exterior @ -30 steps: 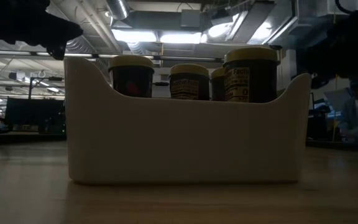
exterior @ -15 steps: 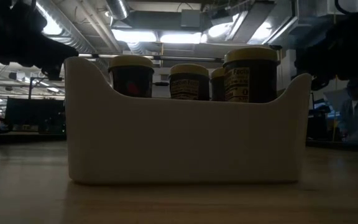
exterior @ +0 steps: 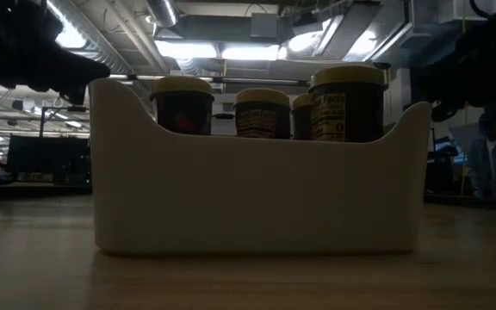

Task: Sort spices by type
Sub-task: Return to Home Position

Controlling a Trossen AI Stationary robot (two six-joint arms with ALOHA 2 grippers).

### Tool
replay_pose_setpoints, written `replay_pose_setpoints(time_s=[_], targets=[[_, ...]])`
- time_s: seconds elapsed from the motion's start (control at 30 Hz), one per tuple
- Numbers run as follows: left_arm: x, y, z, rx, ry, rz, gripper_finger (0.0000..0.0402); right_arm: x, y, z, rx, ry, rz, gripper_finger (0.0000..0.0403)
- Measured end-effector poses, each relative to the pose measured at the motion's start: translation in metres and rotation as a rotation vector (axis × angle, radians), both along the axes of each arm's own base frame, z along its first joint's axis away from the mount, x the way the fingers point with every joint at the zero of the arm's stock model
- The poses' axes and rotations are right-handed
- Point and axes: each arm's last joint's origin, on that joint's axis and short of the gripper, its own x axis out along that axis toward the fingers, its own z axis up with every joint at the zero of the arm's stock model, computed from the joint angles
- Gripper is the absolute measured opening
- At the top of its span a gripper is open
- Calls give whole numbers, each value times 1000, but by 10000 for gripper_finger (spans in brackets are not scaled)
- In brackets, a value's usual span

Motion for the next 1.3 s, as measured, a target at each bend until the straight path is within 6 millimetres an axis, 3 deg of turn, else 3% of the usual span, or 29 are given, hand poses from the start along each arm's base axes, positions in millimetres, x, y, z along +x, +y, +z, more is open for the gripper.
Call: replay_pose_setpoints(time_s=[1.3], targets=[[1,1,-2,-5,-3,35,40,0,0,-1,-45,4,-7,10]])
